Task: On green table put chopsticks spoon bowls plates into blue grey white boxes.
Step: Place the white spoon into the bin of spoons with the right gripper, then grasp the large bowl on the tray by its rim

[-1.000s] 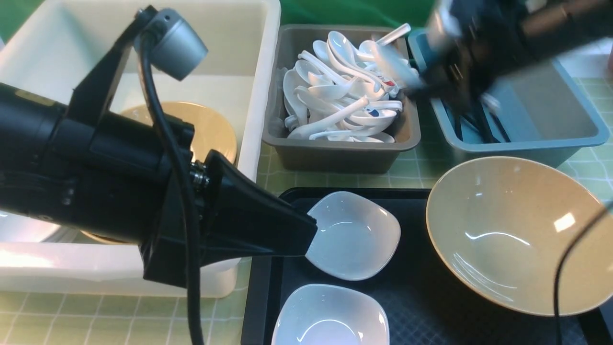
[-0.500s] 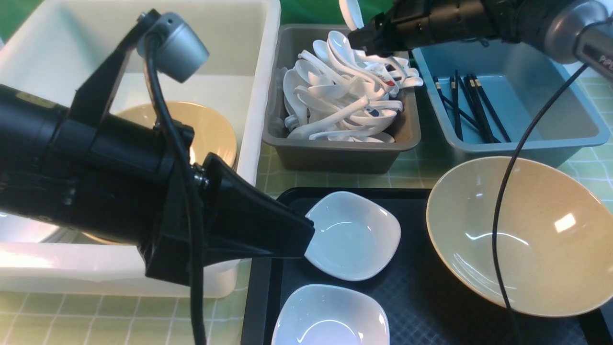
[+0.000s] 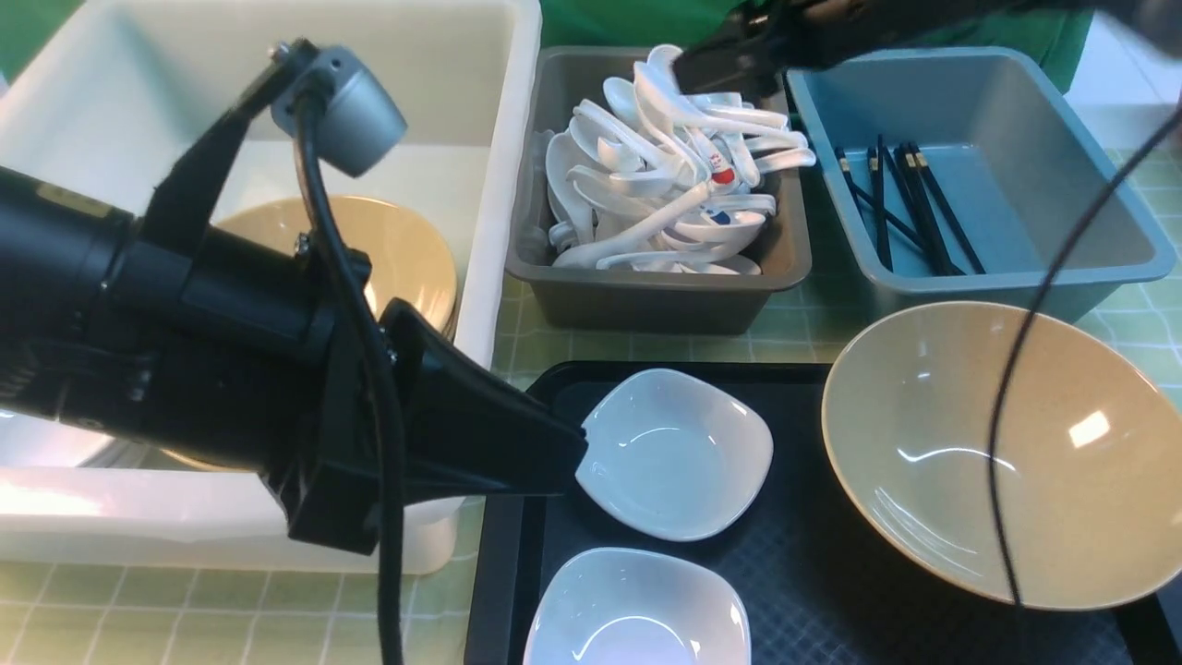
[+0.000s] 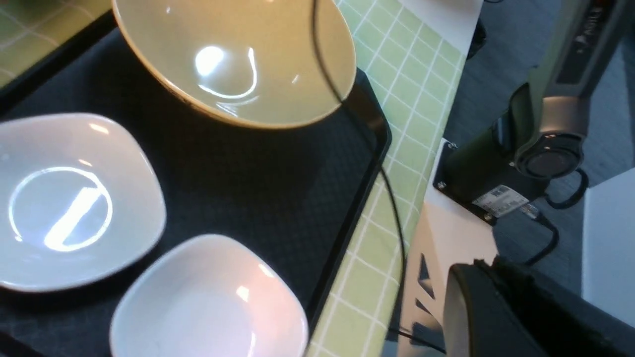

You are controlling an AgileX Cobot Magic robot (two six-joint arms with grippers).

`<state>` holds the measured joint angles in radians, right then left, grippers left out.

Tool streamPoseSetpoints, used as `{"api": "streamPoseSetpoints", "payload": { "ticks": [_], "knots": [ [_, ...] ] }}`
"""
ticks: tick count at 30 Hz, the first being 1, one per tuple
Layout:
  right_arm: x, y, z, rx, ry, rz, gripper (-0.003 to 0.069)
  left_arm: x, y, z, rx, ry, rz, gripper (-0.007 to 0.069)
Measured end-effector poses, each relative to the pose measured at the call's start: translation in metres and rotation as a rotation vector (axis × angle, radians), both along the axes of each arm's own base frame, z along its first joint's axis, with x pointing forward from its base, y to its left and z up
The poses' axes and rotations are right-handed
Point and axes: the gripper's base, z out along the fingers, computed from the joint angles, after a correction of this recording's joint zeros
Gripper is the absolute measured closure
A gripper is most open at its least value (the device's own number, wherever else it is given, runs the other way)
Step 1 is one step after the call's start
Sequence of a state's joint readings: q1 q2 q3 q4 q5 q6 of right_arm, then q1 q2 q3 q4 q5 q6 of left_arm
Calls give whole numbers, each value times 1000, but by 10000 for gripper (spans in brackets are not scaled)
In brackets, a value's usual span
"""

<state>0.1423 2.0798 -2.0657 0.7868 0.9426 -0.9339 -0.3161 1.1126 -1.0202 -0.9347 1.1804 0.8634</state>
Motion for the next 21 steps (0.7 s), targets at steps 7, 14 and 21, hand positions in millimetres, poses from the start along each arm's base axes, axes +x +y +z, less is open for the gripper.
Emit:
{"api": "streamPoseSetpoints", "payload": {
  "ticks": [7,14,21],
  "knots": [
    [-95,-26,71,-172,68,-13,358,18,-3,7,-97,-91,137,627],
    [-174,-39,87,-145,159,-109,620,44,-25,-15,-115,13,170,624],
    [-263,-52,62,-130,171,-155,634,72,-91,-54,82,171,173,564]
  ]
}}
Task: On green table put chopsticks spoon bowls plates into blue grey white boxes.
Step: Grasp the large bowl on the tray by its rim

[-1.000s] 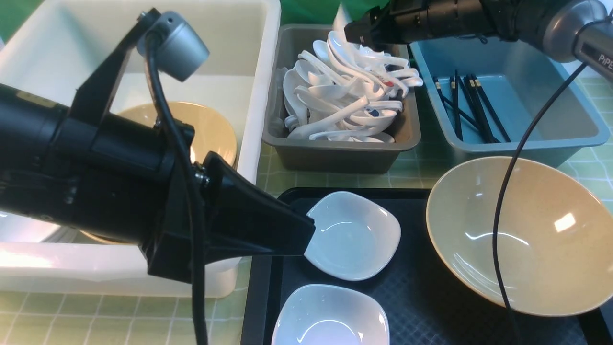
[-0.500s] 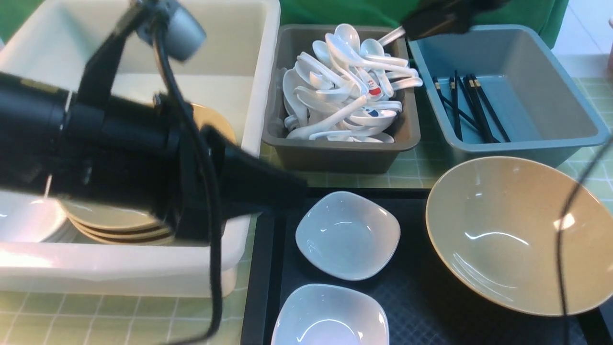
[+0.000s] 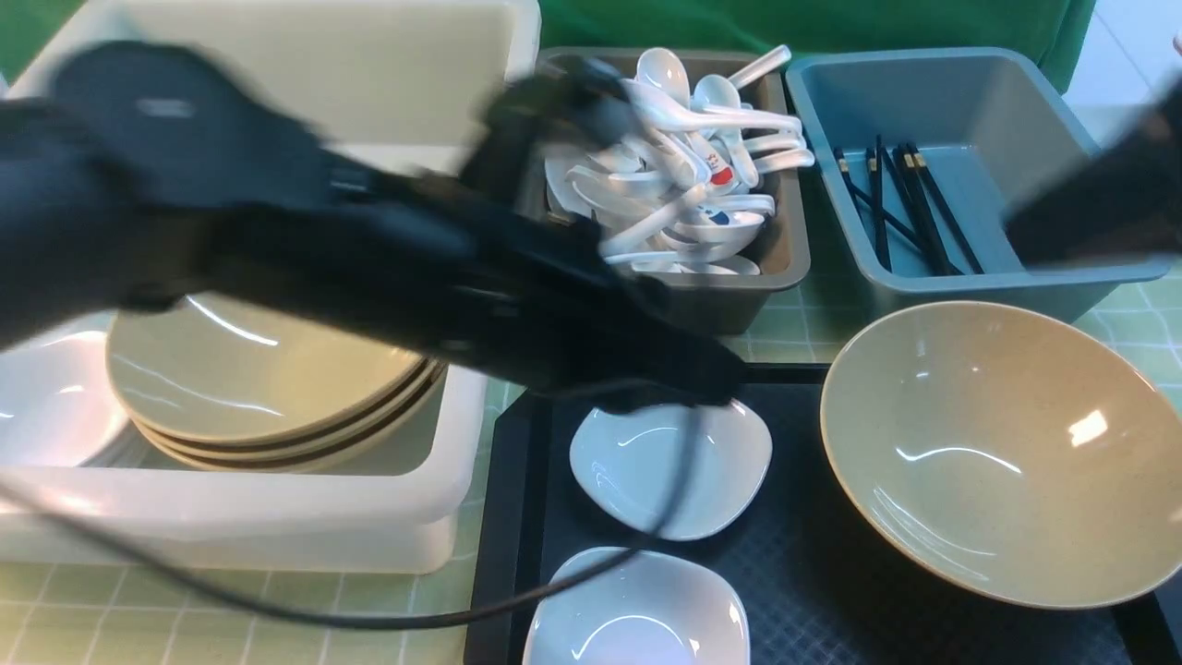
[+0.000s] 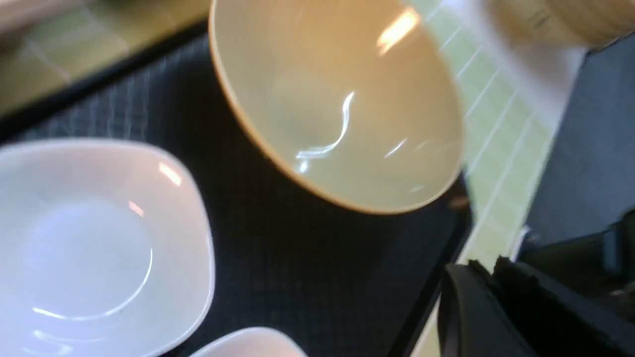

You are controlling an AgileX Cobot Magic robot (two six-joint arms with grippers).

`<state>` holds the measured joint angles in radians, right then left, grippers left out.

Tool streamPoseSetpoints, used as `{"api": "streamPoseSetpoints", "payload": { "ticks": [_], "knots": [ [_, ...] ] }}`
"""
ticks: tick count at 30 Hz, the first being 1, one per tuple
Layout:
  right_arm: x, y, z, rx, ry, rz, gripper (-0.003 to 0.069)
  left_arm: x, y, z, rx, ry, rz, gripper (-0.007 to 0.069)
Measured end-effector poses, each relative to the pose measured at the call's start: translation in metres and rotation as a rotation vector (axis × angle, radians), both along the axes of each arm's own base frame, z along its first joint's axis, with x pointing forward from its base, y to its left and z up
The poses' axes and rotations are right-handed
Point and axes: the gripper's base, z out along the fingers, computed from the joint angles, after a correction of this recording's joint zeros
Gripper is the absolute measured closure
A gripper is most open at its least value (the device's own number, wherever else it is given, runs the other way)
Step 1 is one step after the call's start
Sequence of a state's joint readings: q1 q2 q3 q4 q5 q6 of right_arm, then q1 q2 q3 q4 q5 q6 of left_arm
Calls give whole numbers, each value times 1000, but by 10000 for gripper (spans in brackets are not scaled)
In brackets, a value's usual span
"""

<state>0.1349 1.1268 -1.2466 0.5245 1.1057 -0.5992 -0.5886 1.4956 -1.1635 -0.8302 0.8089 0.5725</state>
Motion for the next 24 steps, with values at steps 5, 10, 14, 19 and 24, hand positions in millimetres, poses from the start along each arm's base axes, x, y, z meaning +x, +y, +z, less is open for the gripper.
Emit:
{"api": "streamPoseSetpoints", "payload": {
  "ticks": [5,10,14,19,24],
  "knots": [
    [-37,-6,-19,18,10,-44,634,29,-42,-17,162,30,39,455],
    [-62,-10,-32,4,16,-53,634,77,-73,-43,298,114,172,233],
    [-70,-16,-37,-52,4,-63,632,98,-90,-61,337,151,166,112],
    [-71,-23,-40,-120,20,-113,629,115,-113,-87,298,209,129,48],
    [-71,-24,-41,-132,28,-133,622,122,-123,-109,280,245,94,121]
  ]
}}
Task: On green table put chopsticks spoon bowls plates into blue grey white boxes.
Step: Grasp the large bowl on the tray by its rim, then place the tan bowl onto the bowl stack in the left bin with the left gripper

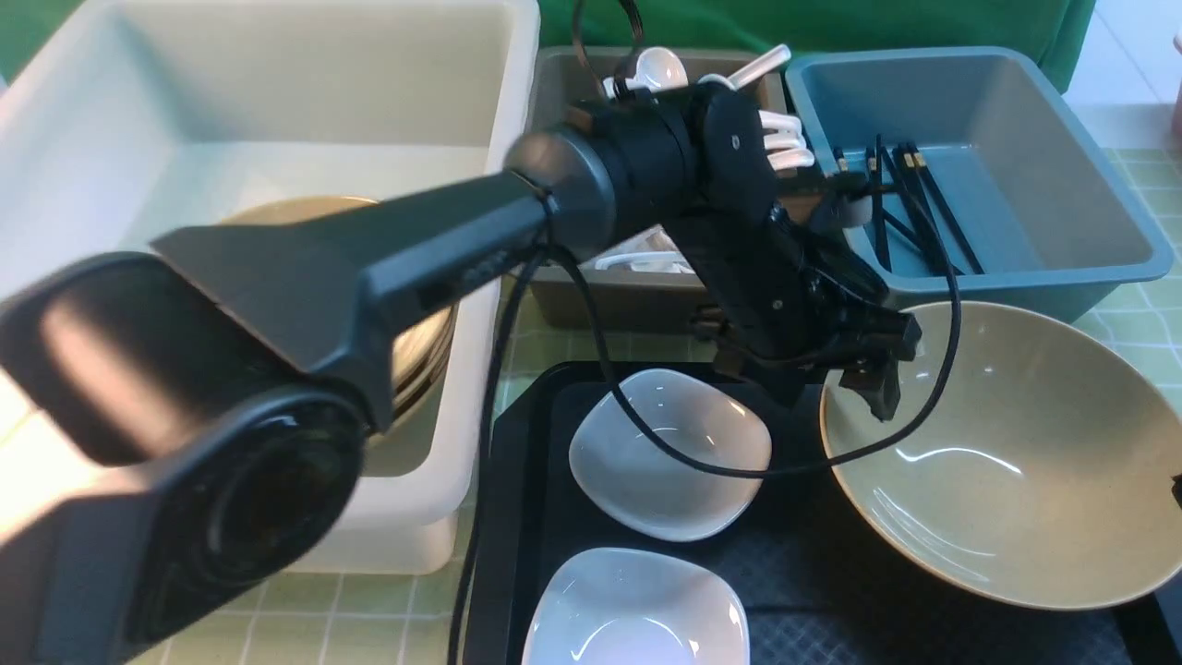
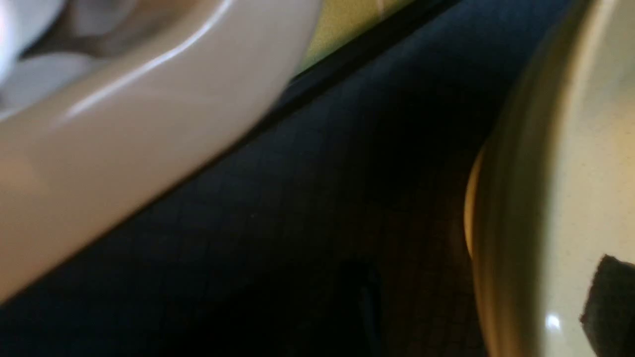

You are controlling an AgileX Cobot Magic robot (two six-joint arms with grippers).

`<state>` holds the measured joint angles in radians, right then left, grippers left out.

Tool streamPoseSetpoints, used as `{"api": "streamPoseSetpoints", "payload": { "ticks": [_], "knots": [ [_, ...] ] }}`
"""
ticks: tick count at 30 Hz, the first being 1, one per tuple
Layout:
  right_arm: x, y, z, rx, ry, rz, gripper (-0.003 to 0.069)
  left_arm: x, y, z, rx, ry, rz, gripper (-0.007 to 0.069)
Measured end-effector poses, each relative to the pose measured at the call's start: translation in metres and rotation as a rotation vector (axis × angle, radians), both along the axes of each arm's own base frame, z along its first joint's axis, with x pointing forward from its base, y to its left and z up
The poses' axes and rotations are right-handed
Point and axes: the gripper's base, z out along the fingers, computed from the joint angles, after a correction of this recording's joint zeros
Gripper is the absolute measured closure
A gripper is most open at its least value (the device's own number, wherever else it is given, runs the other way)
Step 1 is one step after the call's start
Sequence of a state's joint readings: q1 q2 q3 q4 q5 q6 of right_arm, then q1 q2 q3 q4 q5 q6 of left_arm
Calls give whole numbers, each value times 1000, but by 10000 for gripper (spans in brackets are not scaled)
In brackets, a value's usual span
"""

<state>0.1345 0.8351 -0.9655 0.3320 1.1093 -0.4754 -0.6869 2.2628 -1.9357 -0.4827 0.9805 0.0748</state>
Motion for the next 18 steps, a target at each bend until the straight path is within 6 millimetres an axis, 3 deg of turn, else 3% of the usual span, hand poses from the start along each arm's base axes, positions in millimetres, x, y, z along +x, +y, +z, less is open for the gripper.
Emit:
{"api": "streamPoseSetpoints", "payload": {
  "ticks": [2,3,4,5,6,7,13,18],
  "knots": [
    [0,0,0,1,1,-2,621,2,1,-7,3,23,-4,265],
    [0,0,0,1,1,-2,621,2,1,-8,3,28,-5,280],
    [0,0,0,0,1,-3,621,3,3,-9,5,37,-4,346],
    [0,0,0,0,1,-3,619,5,5,-10,-6,66,5,498],
    [0,0,0,0,1,-3,619,5,6,-10,-7,68,5,510],
    [0,0,0,1,0,-3,617,6,9,-9,-11,80,-2,586],
    [1,0,1,-8,-25,23,612,9,24,6,-21,101,-36,610],
    [2,6,6,45,-93,79,612,3,47,52,-14,47,-78,608]
  ]
}}
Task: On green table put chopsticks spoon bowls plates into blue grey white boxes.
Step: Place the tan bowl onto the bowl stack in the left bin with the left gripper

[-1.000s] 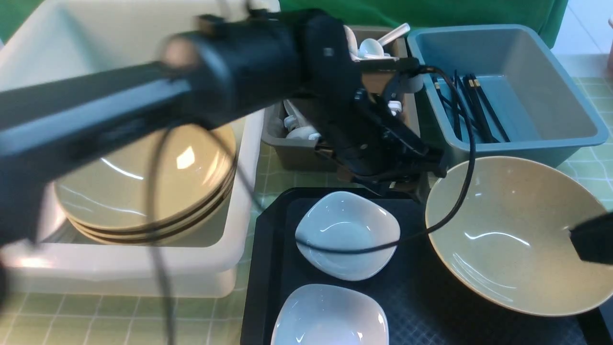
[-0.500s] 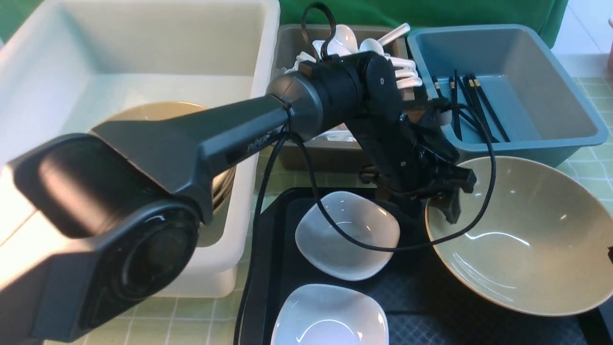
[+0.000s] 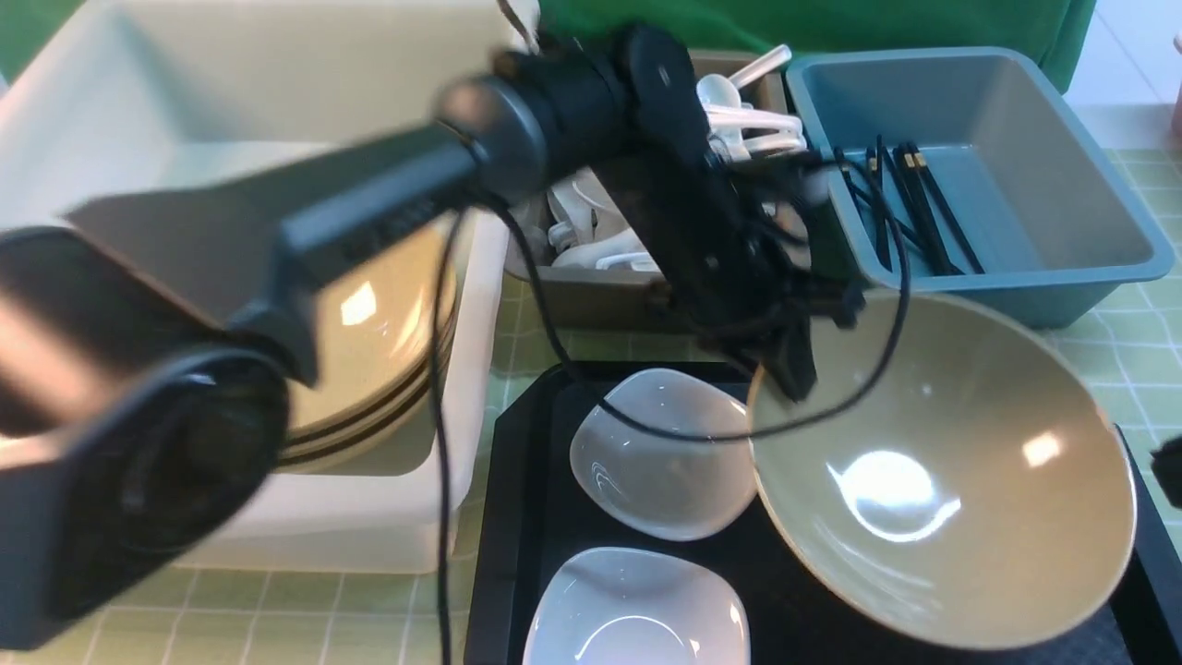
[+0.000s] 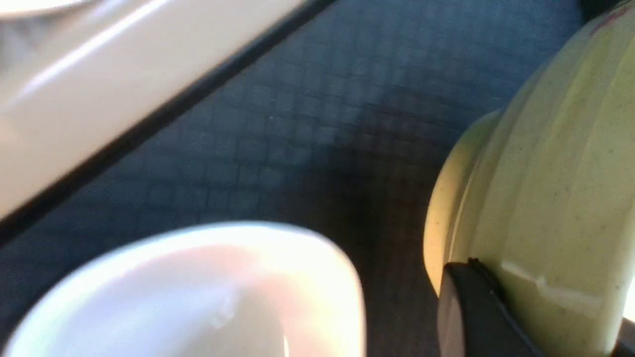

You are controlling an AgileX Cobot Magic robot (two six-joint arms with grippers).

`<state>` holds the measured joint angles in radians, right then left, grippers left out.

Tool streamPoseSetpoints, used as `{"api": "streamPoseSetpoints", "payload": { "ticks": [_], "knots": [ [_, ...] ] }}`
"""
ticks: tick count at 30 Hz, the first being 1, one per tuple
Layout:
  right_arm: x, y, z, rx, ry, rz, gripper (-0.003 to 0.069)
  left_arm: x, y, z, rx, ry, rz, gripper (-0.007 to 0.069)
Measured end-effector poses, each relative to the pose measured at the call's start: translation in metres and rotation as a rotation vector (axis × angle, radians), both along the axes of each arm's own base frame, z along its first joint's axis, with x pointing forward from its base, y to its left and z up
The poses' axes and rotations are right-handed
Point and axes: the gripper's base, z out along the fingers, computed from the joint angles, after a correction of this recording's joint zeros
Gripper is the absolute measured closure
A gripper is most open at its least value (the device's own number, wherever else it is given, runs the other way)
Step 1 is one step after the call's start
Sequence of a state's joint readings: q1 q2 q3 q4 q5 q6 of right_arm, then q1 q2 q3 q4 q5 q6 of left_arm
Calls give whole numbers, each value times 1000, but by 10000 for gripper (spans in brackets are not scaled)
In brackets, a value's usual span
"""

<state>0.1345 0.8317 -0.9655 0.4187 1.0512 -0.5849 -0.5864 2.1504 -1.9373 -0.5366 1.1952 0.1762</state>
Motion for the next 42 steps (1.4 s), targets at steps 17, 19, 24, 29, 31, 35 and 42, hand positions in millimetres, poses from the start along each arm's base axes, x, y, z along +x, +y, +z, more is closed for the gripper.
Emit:
{"api": "streamPoseSetpoints", "payload": {
  "ticks": [17,19,24,29,31,35,42],
  "knots": [
    [38,24,68,151,-219,231,601,-77,260,125,-53,-126,650,608],
    [46,29,65,181,-205,269,598,-101,285,120,-35,-119,750,608],
    [60,41,55,197,-163,342,594,-134,333,97,-22,-90,998,608],
    [63,56,47,199,-115,427,590,-128,354,71,-50,-71,1140,608],
    [60,61,46,197,-101,459,589,-120,359,62,-52,-62,1165,608],
    [56,64,45,194,-81,500,582,-105,366,46,-69,-34,1202,608],
    [54,65,44,193,-66,511,572,-90,372,21,-68,60,1219,608]
  ]
}}
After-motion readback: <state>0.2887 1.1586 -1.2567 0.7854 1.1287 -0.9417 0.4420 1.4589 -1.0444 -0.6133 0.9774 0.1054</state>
